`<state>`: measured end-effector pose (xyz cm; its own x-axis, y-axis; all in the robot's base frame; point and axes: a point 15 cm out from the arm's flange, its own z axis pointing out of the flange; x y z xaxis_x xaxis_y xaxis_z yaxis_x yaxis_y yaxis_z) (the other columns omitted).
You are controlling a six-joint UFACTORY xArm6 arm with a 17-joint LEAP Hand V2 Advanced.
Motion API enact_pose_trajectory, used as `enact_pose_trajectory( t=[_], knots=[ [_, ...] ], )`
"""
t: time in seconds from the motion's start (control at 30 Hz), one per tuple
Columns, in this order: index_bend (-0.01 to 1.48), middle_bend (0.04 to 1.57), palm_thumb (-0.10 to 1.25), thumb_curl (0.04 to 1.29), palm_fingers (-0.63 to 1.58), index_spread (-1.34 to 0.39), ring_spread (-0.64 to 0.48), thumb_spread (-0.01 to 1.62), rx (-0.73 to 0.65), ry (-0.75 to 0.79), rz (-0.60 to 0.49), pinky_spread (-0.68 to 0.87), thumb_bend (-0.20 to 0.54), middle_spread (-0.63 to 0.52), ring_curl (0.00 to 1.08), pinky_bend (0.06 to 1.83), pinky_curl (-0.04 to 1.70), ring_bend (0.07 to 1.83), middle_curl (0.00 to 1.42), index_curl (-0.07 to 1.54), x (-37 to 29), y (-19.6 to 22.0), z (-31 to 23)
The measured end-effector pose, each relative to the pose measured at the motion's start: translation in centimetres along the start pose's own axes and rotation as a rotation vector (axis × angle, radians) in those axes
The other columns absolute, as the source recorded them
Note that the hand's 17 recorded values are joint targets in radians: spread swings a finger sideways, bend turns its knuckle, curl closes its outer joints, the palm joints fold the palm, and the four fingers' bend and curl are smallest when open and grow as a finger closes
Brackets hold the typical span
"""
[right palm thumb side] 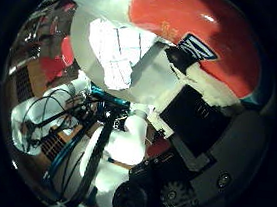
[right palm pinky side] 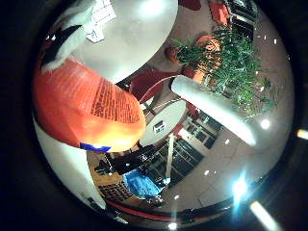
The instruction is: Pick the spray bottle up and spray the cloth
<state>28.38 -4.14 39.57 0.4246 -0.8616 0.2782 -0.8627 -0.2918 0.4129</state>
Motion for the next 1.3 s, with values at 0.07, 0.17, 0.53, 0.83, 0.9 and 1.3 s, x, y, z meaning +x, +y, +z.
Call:
enact_pose_trajectory(
  t=[0.07,0.17,0.53,0.83,0.9,1.3],
  knots=[
    [1.2,1.42,1.01,0.78,1.13,-0.2,-0.22,0.96,0.004,0.005,-0.006,-0.19,-0.014,-0.1,0.81,1.02,1.43,1.35,0.66,0.77,-0.3,-0.1,-0.2],
    [1.2,1.42,1.02,0.78,1.13,-0.2,-0.22,0.96,0.009,-0.001,-0.009,-0.19,-0.014,-0.1,0.81,1.02,1.43,1.35,0.66,0.77,-0.5,-0.1,-0.2],
    [1.2,1.42,1.02,0.78,1.13,-0.21,-0.22,0.97,0.137,-0.119,-0.039,-0.19,-0.014,-0.1,0.81,1.02,1.43,1.34,0.66,0.77,-3.0,-0.8,-3.8],
    [1.2,1.42,1.03,0.78,1.13,-0.21,-0.22,0.97,0.33,-0.319,-0.098,-0.2,-0.014,-0.1,0.81,1.02,1.43,1.34,0.66,0.77,-7.5,-1.6,-10.1],
    [1.19,1.42,1.03,0.78,1.13,-0.21,-0.22,0.97,0.369,-0.36,-0.104,-0.2,-0.012,-0.1,0.81,1.02,1.43,1.34,0.66,0.77,-8.4,-1.9,-11.3],
    [1.19,1.43,1.04,0.79,1.13,-0.21,-0.22,0.94,0.59,-0.596,-0.12,-0.2,-0.014,-0.1,0.81,1.03,1.43,1.34,0.66,0.77,-13.7,-6.8,-15.7]
  ],
)
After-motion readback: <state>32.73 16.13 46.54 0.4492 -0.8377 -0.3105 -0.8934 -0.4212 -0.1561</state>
